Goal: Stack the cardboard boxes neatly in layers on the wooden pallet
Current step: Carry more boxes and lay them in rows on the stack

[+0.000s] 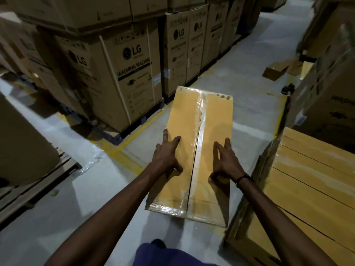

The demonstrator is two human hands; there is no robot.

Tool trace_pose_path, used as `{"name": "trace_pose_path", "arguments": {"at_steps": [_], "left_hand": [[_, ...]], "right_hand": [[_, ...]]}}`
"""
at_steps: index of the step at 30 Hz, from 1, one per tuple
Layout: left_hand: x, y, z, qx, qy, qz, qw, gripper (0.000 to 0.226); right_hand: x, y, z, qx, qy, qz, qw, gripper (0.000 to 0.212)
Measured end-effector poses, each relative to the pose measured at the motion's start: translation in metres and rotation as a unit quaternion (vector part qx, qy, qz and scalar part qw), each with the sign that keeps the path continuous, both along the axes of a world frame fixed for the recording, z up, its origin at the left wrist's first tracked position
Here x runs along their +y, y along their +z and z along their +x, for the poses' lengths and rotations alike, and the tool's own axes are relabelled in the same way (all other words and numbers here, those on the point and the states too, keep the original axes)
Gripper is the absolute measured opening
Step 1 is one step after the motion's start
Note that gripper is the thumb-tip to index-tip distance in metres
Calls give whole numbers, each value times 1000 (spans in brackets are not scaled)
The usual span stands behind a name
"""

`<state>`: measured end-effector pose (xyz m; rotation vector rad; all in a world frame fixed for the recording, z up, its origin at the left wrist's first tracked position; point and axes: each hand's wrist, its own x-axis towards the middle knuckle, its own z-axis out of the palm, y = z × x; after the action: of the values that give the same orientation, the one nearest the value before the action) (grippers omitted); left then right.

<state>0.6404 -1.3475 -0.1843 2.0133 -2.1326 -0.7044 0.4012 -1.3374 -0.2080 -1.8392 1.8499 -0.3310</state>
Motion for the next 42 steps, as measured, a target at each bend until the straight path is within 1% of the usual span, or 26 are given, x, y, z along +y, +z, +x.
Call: {"name": "trace_pose_path", "arguments": {"at_steps": [4,9,11,14,16,19,22,25,28,30,35,39,42], "left_hand": [[-83,-15,-6,3,-43,-1,999,137],[-198,-27,-21,1,-99,-4,995,138],[-241,-24,-31,10,-123,1,992,139],[-303,-18,-52,7,-165,6,986,139],[-343,-15,-71,6,-197,0,980,139],[-397,-17,-106,1,-246,-3,969,137],[-454,-23,-151,-1,-307,-6,952,137],[-504,-31,-204,-7,-362,-7,932,137],[-554,-36,-266,-24,-405,-8,914,139],[-583,-40,-308,-32,-430,-7,902,141],[-639,-40,-410,-37,-482,0,875,139],[-676,-42,-482,-26,-516,20,856,137],[-709,-49,-538,-22,-550,28,834,139]], "right_hand": [[-66,-9,-8,16,-33,8,999,139],[-155,-15,-17,24,-86,29,996,150],[-189,-13,-23,27,-115,35,992,151],[-235,-7,-37,40,-148,41,987,157],[-261,-5,-47,39,-188,46,980,159],[-292,-4,-67,30,-250,45,967,157],[-323,-4,-99,19,-306,41,951,151],[-351,-6,-136,38,-335,55,940,150],[-382,-13,-182,7,-375,58,925,151],[-402,-14,-213,11,-382,64,922,150],[-449,-21,-293,-17,-436,82,896,149],[-479,-24,-352,-8,-464,104,880,148],[-499,-30,-393,-18,-503,94,859,149]]}}
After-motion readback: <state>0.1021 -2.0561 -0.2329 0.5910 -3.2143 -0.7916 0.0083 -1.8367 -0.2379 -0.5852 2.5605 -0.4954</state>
